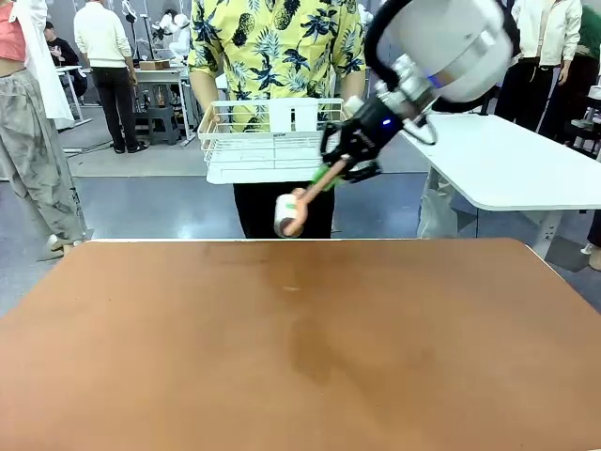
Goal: Clean the table.
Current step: Clean the table with the Lint Roller when the human lifts the Dish drying rack.
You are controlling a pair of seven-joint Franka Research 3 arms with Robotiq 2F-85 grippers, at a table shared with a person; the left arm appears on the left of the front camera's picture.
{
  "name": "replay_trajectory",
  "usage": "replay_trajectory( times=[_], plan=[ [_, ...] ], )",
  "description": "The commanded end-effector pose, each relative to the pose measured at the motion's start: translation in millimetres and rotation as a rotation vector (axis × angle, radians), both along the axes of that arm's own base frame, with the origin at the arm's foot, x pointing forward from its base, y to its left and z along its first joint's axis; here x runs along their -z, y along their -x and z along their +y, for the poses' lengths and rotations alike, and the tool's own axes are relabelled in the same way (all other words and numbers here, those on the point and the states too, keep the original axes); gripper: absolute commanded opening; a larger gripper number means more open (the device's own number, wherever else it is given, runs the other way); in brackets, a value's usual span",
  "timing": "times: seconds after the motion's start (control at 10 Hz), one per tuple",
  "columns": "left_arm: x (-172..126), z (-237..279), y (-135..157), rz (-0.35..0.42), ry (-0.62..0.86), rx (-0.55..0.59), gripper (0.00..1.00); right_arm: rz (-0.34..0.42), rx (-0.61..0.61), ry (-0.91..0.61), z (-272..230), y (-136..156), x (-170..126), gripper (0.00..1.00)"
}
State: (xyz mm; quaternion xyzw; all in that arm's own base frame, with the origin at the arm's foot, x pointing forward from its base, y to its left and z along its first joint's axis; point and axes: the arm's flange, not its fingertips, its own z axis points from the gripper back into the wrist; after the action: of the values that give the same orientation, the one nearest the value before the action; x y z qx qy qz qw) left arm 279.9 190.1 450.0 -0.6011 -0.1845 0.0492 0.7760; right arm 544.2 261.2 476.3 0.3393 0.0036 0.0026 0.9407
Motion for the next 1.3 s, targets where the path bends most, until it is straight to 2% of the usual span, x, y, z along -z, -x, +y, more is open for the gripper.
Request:
replay_trajectory(
  times=[0.0,0.1,0.4,0.5,0.8,0.9,1.1,1.2],
  plan=[
    [-1.3,1.3,1.2,-0.008,0.010,0.003,1.00,0.049,0.013,0.196,-29.5,14.8,-26.8,0.21],
    [-1.3,1.3,1.2,-0.008,0.010,0.003,1.00,0.024,-0.012,0.308,-50.2,22.1,-33.7,0.21],
    [-1.3,1.3,1.2,-0.008,0.010,0.003,1.00,-0.029,0.011,0.569,-93.6,59.6,-53.0,0.21],
    [-1.3,1.3,1.2,-0.008,0.010,0.003,1.00,-0.016,0.027,0.624,-105.5,70.5,-54.4,0.21],
    [-1.3,1.3,1.2,-0.008,0.010,0.003,1.00,0.012,0.115,0.713,-140.0,85.8,-44.1,0.21],
    [-1.3,1.3,1.2,-0.008,0.010,0.003,1.00,-0.010,0.158,0.711,-150.4,86.9,-41.1,0.21],
    [-1.3,1.3,1.2,-0.008,0.010,0.003,1.00,-0.046,0.138,0.663,-160.6,80.1,-35.1,0.21],
    [-1.3,1.3,1.2,-0.008,0.010,0.003,1.00,0.009,0.105,0.694,-156.4,82.1,-41.1,0.21]
  ],
)
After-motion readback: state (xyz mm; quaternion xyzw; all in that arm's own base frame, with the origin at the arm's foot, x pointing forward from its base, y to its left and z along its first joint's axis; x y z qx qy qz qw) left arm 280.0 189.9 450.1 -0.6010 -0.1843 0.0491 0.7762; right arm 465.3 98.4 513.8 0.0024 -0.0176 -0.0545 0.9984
